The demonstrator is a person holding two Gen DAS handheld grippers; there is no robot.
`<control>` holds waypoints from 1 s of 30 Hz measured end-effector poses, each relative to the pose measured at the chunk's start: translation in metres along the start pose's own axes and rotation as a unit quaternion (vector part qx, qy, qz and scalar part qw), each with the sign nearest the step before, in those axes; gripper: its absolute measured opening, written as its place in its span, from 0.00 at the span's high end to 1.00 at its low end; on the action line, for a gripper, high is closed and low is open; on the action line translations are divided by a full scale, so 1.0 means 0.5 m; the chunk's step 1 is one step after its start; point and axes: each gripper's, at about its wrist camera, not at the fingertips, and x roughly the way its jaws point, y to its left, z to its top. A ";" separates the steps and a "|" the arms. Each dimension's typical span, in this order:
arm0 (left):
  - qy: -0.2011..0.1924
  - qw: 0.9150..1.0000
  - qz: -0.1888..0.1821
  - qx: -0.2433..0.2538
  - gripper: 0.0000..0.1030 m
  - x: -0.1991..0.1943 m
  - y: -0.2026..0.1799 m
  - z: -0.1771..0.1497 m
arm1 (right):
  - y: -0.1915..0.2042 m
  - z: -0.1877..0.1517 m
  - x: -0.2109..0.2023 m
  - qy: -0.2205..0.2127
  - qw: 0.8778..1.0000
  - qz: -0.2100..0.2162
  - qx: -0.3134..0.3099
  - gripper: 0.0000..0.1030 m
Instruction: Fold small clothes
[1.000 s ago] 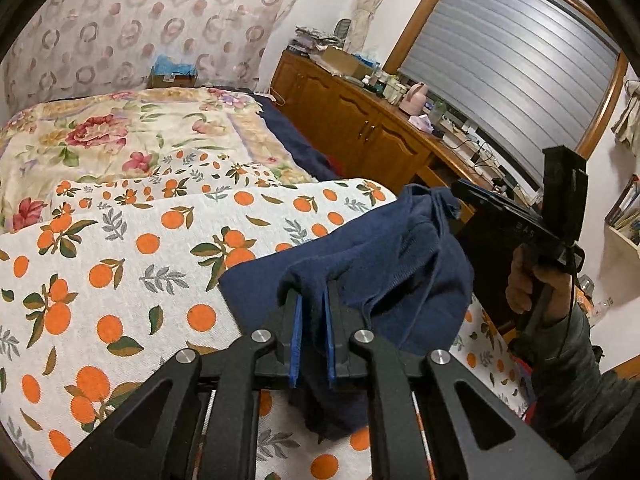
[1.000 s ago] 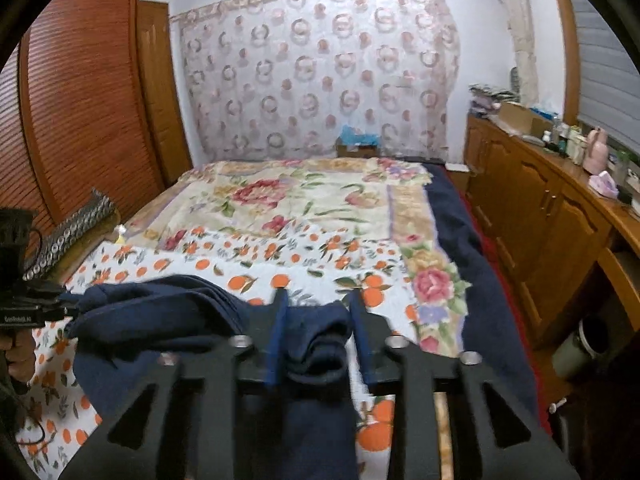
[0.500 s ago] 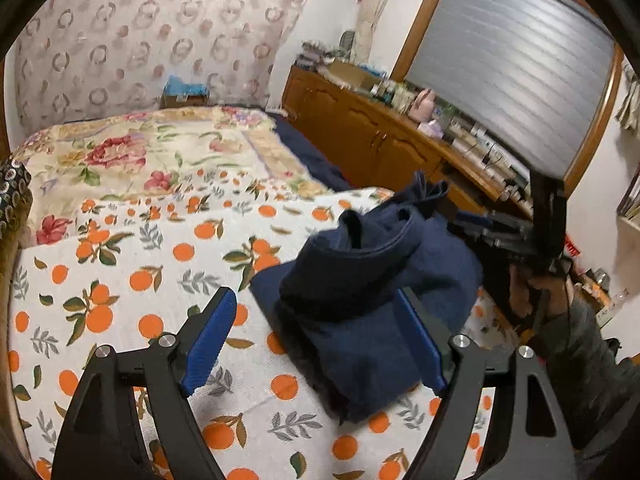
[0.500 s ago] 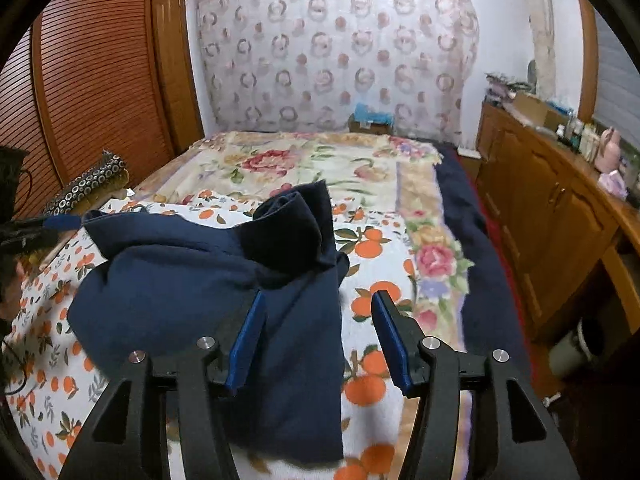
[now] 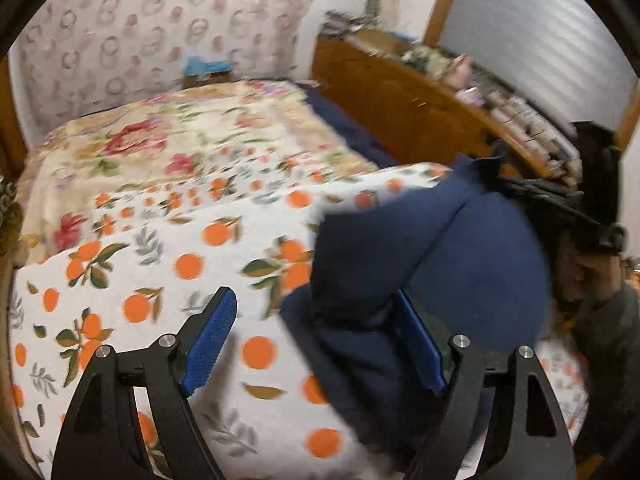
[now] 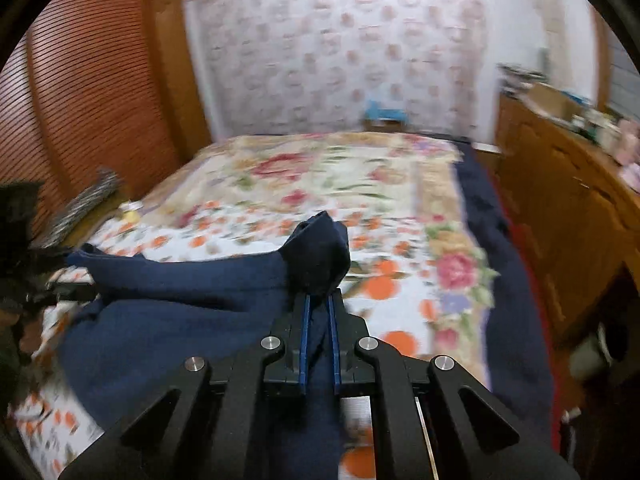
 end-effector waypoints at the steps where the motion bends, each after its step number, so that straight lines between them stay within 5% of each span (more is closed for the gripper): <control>1: 0.007 1.000 -0.006 -0.006 0.22 0.008 0.005 -0.003 | 0.002 -0.004 0.007 0.011 1.000 -0.004 -0.004 0.92; 7: 0.020 0.999 -0.021 -0.019 0.21 0.025 0.018 -0.014 | 0.013 0.000 -0.007 0.015 1.000 -0.016 -0.003 0.91; 13: 0.017 0.999 -0.024 -0.020 0.21 0.022 0.015 -0.016 | 0.045 -0.004 -0.025 0.010 1.000 -0.022 -0.005 0.46; 19: 0.018 0.999 -0.024 -0.020 0.21 0.024 0.009 -0.016 | 0.045 -0.023 -0.028 0.019 1.000 -0.010 -0.010 0.37; 27: 0.017 0.999 -0.027 -0.018 0.21 0.028 0.003 -0.014 | 0.025 -0.027 0.027 0.082 0.997 0.016 0.004 0.36; 30: 0.020 0.999 -0.046 -0.016 0.35 0.030 -0.001 -0.014 | 0.020 -0.022 0.035 0.087 0.996 0.027 0.016 0.36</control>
